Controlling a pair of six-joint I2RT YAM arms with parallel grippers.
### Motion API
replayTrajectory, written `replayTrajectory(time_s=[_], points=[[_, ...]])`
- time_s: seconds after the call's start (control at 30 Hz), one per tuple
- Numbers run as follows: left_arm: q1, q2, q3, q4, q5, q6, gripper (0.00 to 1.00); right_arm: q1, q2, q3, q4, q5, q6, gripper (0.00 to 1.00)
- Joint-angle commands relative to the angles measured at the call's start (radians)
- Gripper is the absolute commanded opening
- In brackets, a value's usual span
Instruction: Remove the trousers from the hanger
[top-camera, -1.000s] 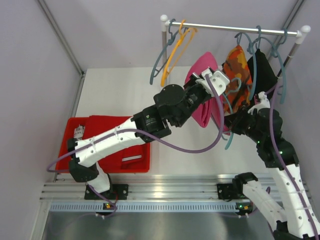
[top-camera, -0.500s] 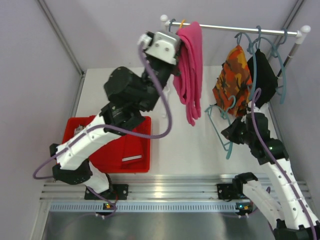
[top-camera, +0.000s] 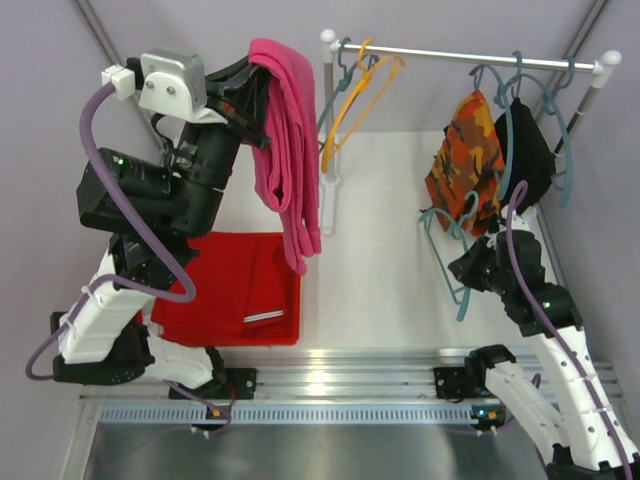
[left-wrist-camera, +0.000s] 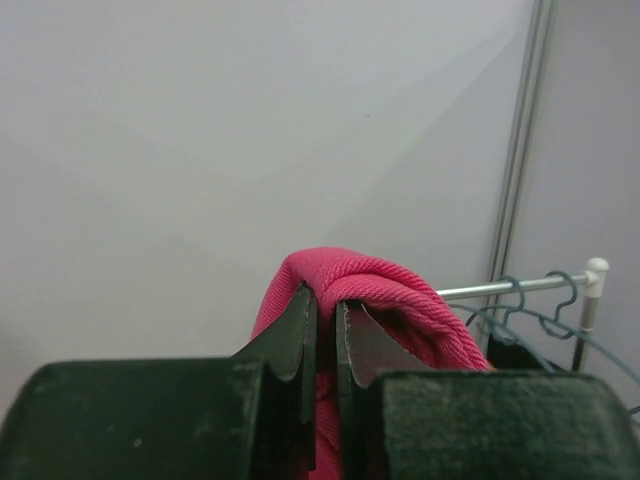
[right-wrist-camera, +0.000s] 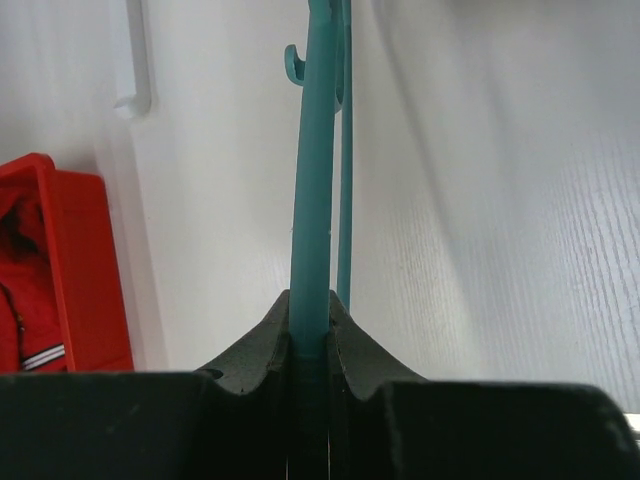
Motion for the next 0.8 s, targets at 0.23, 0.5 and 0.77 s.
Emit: replayTrajectory(time_s=[0.23, 0.5, 0.77], points=[[0.0, -0.225, -0.238, 0.03, -0.389, 0.211, 0.0, -0.014, 0.026, 0.028, 0.033, -0.016, -0.03, 0.0], [0.0, -0.377, -0.418, 0.097, -0.551, 0.316, 0.0, -0.012, 0.048, 0.026, 0.046, -0.013, -0.035, 0.0], [0.0, -0.514, -0.541, 0.129, -0.733, 0.495, 0.0, -0.012, 0.061, 0.014, 0.043, 0.001, -0.061, 0.0]])
